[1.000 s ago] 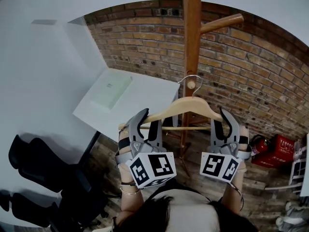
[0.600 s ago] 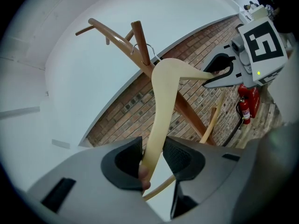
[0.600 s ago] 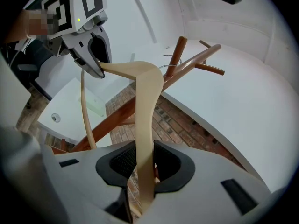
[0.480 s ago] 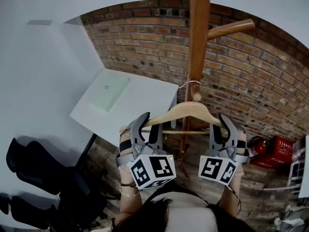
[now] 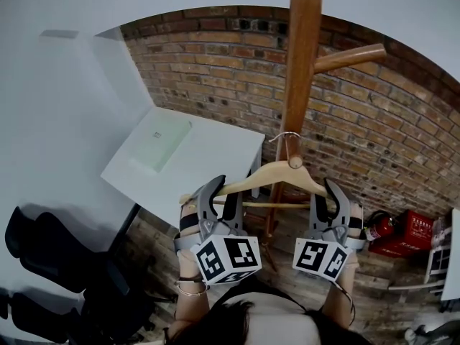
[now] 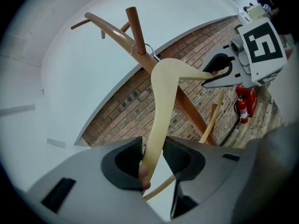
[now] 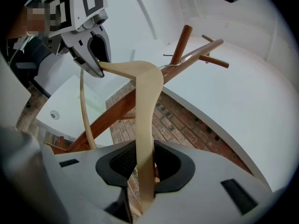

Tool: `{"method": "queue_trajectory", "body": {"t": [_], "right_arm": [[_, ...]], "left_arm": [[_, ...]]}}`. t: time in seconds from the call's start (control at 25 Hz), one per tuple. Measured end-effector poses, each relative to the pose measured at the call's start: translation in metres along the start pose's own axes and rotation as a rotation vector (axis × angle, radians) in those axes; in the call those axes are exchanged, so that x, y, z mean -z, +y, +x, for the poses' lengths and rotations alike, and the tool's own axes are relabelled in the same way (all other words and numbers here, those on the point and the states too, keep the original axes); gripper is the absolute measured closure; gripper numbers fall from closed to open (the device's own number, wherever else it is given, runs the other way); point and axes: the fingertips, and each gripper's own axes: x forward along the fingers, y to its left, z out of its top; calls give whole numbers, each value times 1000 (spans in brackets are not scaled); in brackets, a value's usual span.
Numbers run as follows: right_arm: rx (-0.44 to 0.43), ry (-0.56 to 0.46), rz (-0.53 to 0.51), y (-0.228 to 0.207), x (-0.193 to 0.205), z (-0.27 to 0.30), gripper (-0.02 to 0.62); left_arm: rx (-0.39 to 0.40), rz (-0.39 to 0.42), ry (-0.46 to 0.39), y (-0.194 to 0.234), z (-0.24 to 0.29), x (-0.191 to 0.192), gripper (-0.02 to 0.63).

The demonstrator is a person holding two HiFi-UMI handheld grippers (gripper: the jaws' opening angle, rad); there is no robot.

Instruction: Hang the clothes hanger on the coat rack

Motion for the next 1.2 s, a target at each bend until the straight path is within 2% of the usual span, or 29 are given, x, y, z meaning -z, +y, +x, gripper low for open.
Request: {"method": "queue_trajectory", "body": {"t": [0.32, 0.8, 1.2], "right_arm": [[6, -3, 6, 0, 2, 7, 485], [12, -4, 45, -2, 3, 12, 480], [7, -11, 78, -5, 4, 9, 453]], "left_arm": [[11, -12, -3, 0, 7, 1, 463], [3, -50, -60, 0, 13, -1, 453], [19, -70, -76, -1, 11, -2, 451]]}}
